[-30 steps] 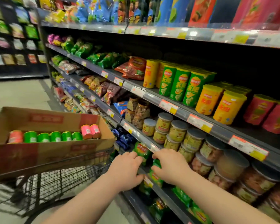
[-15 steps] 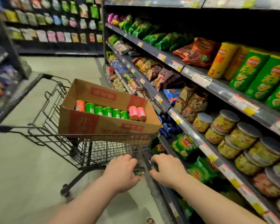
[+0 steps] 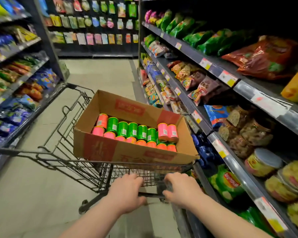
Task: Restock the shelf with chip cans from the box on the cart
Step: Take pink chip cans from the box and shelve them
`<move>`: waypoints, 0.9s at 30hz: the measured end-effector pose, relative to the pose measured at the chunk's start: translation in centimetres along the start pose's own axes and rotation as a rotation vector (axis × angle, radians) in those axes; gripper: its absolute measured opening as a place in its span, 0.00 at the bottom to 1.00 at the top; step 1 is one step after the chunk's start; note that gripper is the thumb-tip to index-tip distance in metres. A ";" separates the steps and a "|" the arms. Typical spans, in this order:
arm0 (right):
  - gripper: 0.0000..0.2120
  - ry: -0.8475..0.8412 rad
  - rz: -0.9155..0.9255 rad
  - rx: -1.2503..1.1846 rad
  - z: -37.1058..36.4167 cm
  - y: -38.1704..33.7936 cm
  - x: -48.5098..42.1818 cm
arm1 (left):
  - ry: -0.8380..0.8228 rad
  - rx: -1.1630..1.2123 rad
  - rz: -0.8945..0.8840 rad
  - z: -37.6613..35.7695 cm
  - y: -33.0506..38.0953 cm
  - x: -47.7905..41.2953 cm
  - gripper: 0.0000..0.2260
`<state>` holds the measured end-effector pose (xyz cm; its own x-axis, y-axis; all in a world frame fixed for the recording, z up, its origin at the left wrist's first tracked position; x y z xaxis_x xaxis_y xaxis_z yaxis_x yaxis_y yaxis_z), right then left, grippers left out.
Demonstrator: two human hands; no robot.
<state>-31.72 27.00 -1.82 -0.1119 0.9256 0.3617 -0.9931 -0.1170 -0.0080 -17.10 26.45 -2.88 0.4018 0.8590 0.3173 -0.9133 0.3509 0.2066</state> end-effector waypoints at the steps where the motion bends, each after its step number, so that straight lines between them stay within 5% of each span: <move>1: 0.22 -0.002 -0.002 0.000 0.2 0.9 -1.1 | -0.008 0.000 -0.001 0.3 0.2 -1.3 0.23; 17: 0.20 -0.066 0.059 -0.093 2.0 7.7 -13.6 | -0.034 0.050 0.068 3.0 -0.4 -13.9 0.25; 27: 0.19 -0.103 -0.096 -0.125 3.0 11.6 -21.1 | -0.117 0.078 -0.059 4.6 -1.9 -24.5 0.24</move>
<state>-40.79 5.06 -6.70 -0.0188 0.8878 0.4599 -0.9964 0.0214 -0.0821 -24.90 3.04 -6.78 0.4636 0.7867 0.4077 -0.8819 0.3656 0.2975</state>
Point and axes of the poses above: each hand's wrist, its own x-axis away from the middle knuckle, its own z-axis out of the back of the hand, y = z × x, the point moved 8 cm from there along -x, towards the middle knuckle, and after that the axes turned 8 degrees about x, right-handed, at the moved point
